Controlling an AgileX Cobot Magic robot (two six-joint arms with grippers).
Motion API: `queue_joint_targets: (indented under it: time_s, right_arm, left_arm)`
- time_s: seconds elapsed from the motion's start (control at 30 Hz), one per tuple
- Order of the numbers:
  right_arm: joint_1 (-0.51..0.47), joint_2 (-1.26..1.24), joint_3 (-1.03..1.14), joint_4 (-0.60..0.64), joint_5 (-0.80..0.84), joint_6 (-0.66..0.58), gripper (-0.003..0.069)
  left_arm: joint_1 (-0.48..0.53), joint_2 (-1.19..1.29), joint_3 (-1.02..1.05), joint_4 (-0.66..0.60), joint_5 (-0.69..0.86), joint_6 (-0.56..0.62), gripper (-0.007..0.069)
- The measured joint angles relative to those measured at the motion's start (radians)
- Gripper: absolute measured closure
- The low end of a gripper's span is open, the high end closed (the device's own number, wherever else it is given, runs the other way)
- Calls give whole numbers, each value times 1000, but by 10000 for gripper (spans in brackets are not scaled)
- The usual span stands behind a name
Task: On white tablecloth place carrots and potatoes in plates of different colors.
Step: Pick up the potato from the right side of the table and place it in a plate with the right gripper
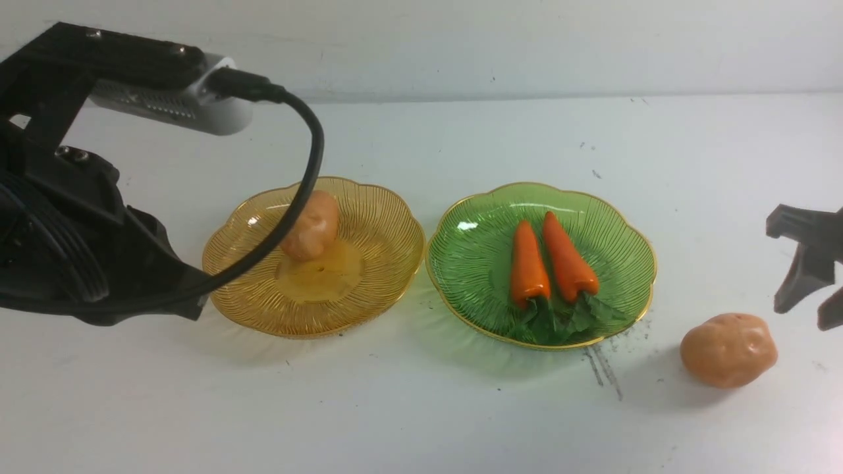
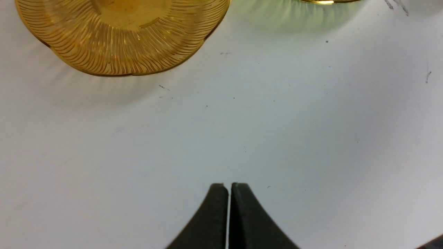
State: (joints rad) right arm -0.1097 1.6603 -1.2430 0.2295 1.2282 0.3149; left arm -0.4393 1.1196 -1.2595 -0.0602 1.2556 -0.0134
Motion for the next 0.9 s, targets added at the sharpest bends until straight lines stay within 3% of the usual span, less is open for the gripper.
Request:
queue_joint_targets:
  time_s: [0.07, 0.1, 0.13, 0.23, 0.57, 0.9]
  right_arm:
    - [0, 10, 0, 0, 0, 60, 186]
    - [0, 27, 0, 7, 0, 140, 93]
    - [0, 38, 0, 16, -1, 179, 46]
    - [0, 64, 0, 53, -1, 231, -13]
    - [0, 85, 0, 56, -35, 324, -32]
    - [0, 193, 0, 77, -69, 328, -32]
  left_arm:
    - [0, 0, 0, -2, 0, 0, 628]
    - [0, 0, 0, -4, 0, 0, 628]
    - [0, 0, 0, -4, 0, 0, 628]
    - [0, 0, 0, -6, 0, 0, 628]
    - [0, 0, 2, -6, 0, 0, 628]
    - [0, 0, 2, -6, 0, 2, 628]
